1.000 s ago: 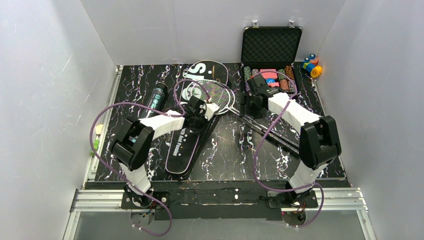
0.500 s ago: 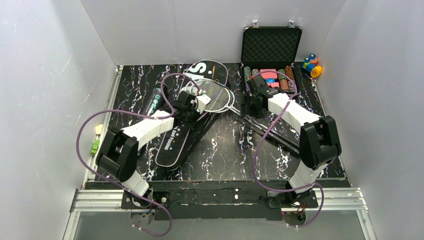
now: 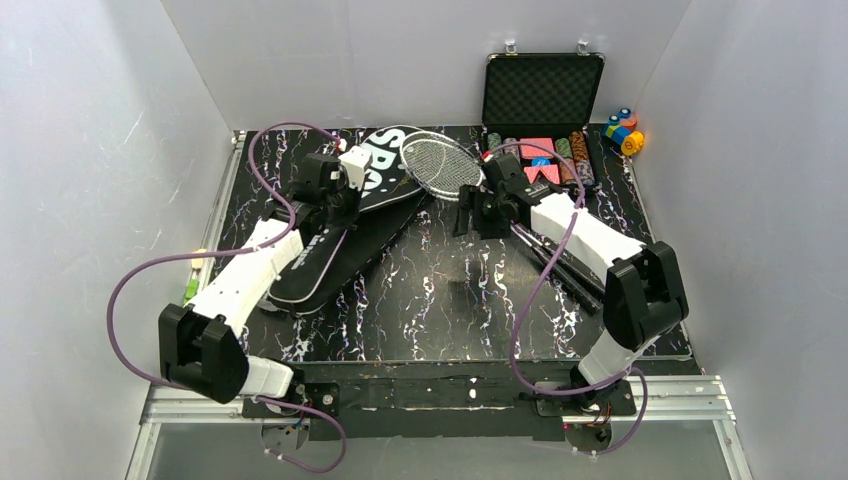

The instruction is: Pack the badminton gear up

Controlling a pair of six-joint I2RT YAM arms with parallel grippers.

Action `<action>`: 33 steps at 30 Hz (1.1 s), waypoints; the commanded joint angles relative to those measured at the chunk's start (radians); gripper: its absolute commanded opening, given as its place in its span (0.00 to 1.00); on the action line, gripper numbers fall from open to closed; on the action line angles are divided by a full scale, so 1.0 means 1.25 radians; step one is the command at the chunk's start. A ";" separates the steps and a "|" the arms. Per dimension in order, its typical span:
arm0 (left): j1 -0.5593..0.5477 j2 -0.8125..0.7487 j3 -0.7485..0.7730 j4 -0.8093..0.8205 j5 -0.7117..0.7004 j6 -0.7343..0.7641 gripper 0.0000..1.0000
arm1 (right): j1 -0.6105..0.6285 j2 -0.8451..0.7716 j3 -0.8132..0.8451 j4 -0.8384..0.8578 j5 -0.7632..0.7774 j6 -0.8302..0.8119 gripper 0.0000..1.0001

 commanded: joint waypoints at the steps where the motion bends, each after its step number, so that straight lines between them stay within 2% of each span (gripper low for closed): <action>1: -0.005 -0.064 0.033 -0.018 0.063 -0.033 0.00 | 0.027 -0.007 0.005 0.151 -0.186 0.133 0.78; 4: -0.006 -0.077 0.019 -0.027 0.084 -0.038 0.00 | 0.027 0.057 0.034 0.293 -0.295 0.293 0.80; 7: -0.006 -0.092 -0.004 -0.032 0.093 -0.040 0.00 | 0.030 0.140 0.091 0.399 -0.339 0.422 0.81; 14: -0.006 -0.127 -0.033 -0.044 0.115 -0.033 0.00 | 0.037 0.294 0.205 0.472 -0.370 0.573 0.81; 21: -0.006 -0.153 -0.040 -0.065 0.155 -0.037 0.00 | 0.041 0.393 0.299 0.473 -0.354 0.621 0.80; 26: -0.006 -0.167 -0.055 -0.081 0.174 -0.012 0.00 | 0.045 0.426 0.361 0.491 -0.343 0.634 0.57; 33: -0.007 -0.172 -0.079 -0.082 0.183 0.002 0.11 | 0.058 0.440 0.443 0.455 -0.352 0.585 0.07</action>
